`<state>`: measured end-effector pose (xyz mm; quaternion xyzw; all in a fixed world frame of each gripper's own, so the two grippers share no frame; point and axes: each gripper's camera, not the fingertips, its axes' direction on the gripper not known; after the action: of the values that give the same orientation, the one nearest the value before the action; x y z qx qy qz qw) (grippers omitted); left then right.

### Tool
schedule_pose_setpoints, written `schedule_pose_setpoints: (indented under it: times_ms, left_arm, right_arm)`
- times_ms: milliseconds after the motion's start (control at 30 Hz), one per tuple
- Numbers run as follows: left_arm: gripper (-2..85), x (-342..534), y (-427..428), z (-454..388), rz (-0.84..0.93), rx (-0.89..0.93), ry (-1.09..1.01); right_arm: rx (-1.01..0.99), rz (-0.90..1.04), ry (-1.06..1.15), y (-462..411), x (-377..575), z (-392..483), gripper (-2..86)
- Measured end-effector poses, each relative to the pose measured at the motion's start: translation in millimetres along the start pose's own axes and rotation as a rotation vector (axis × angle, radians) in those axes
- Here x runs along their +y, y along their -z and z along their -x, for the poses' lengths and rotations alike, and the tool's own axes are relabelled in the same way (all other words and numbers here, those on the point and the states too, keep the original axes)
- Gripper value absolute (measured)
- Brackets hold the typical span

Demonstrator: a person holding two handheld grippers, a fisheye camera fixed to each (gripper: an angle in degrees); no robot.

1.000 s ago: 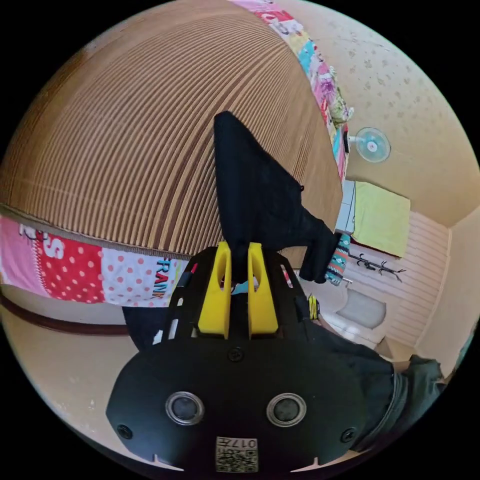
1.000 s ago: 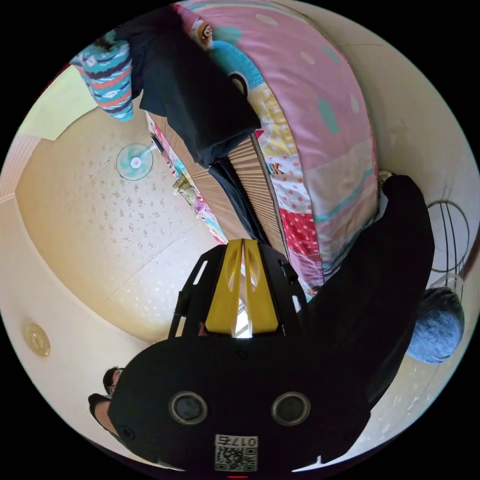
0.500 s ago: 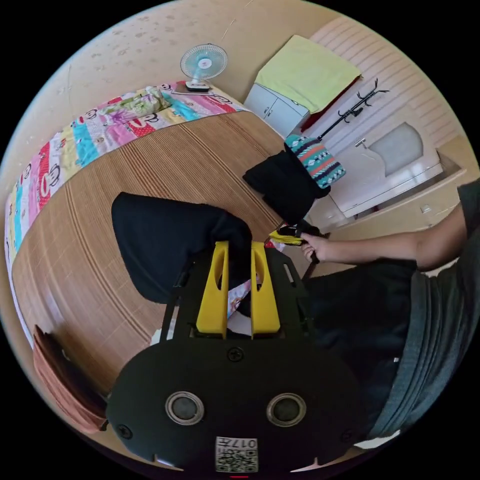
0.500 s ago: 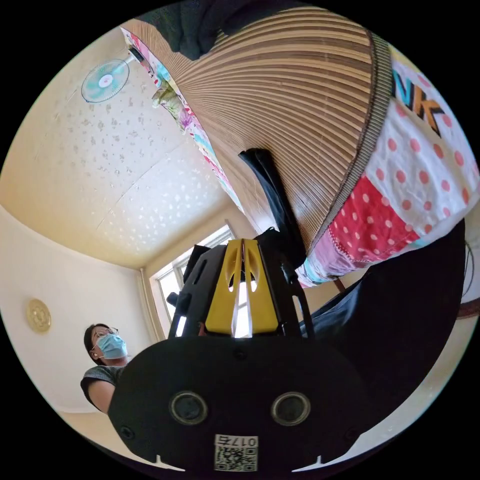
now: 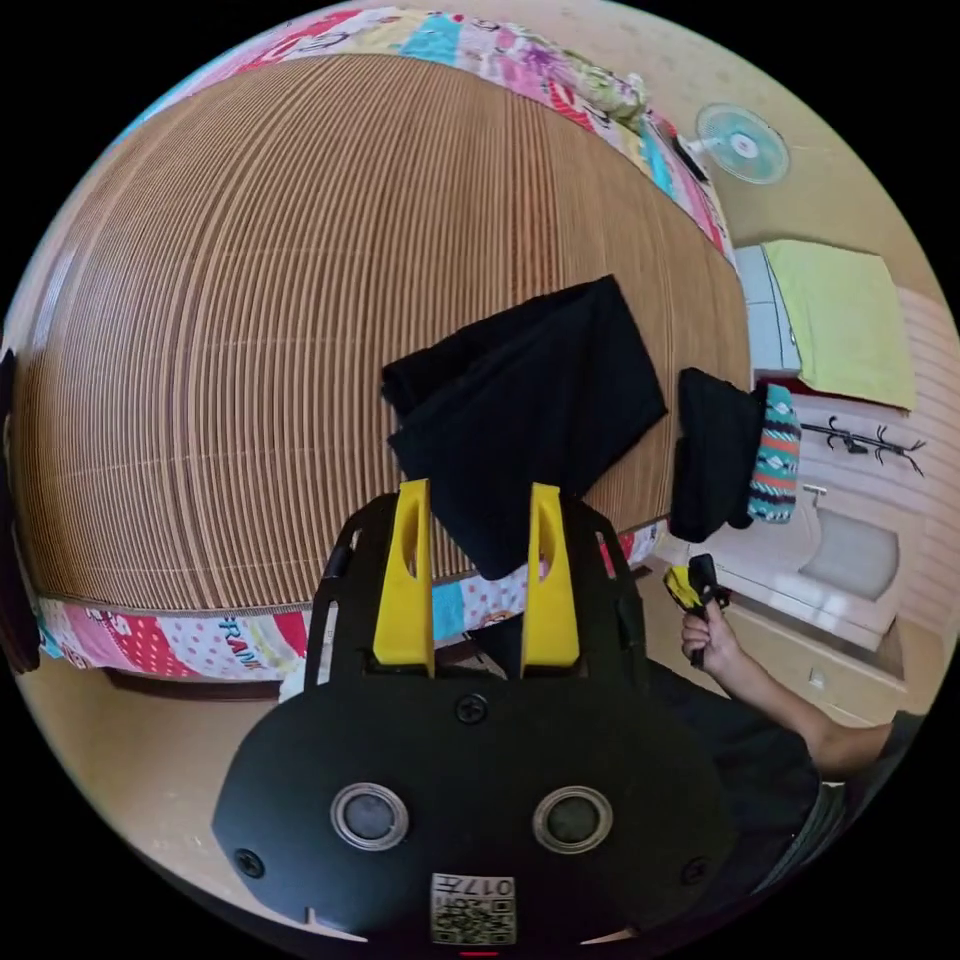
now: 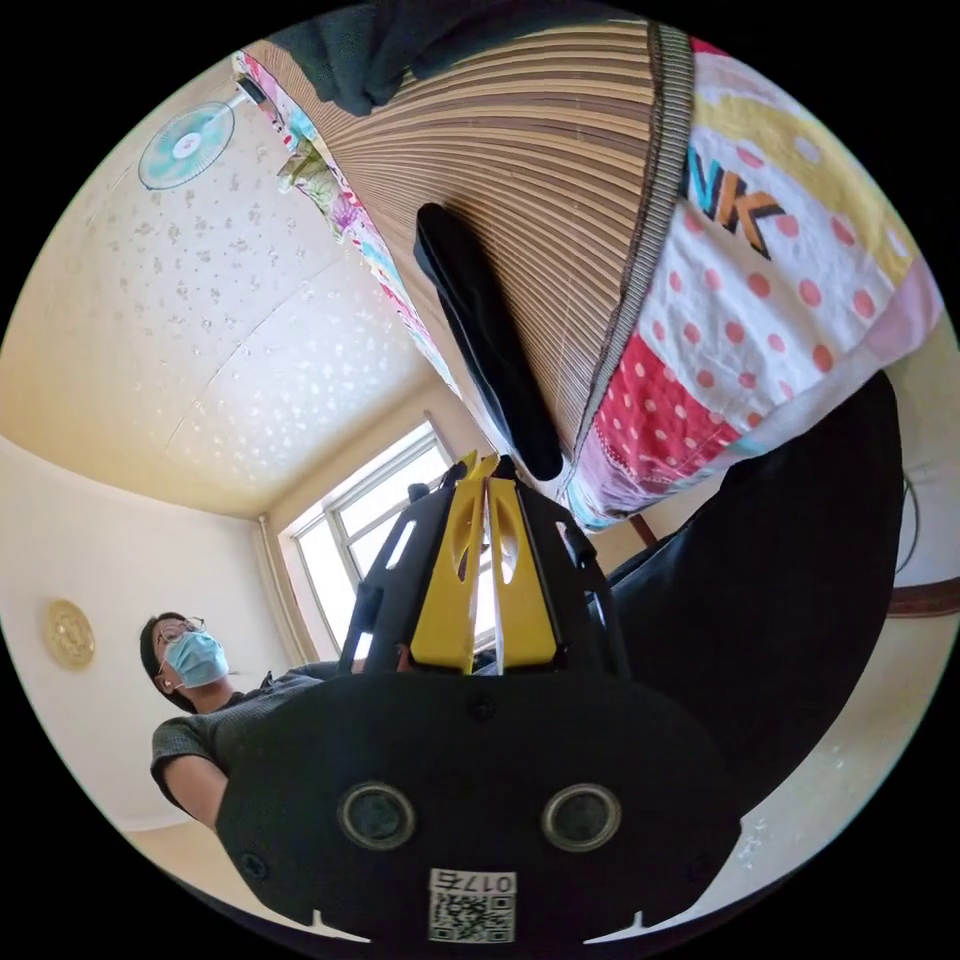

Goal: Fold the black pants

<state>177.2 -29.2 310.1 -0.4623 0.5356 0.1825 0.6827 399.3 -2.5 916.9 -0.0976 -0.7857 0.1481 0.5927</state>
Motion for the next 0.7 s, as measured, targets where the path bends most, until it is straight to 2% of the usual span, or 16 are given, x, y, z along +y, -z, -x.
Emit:
schedule_pose_setpoints:
  times_ms: [100,167,233,367,433,500,600,700]
  left_arm:
    - [14.1,-20.8,-21.5,29.6,-0.013,0.131,0.080]
    - [12.8,-27.5,-31.9,35.8,-0.009,0.125,0.161]
    - [7.4,-32.0,-50.1,26.4,0.083,0.068,0.212]
    - [4.7,-26.8,-92.4,-17.1,0.279,0.129,-0.006]
    - [2.5,-9.3,-127.5,-41.1,0.456,0.332,-0.124]
    - [2.6,5.5,-144.2,-50.3,0.573,0.393,-0.167]
    - [6.3,16.7,-134.9,-40.0,0.548,0.325,-0.186]
    - [10.6,1.6,-113.5,-2.1,0.503,0.298,-0.123]
  right_arm:
    - [-0.030,-0.015,-0.009,2.7,6.3,-5.5,0.6]
    - [-0.052,-0.045,-0.014,5.9,11.1,-9.3,0.7]
    - [-0.086,-0.099,-0.016,10.6,17.5,-15.4,1.2]
    - [-0.118,-0.186,-0.018,14.3,28.1,-27.7,3.3]
    - [-0.120,-0.240,-0.050,12.3,36.1,-38.9,6.7]
    - [-0.118,-0.267,-0.081,7.3,39.5,-47.8,11.1]
    - [-0.155,-0.276,-0.092,-9.4,36.4,-59.9,18.1]
    - [-0.198,-0.315,-0.038,-28.5,27.3,-61.5,19.6]
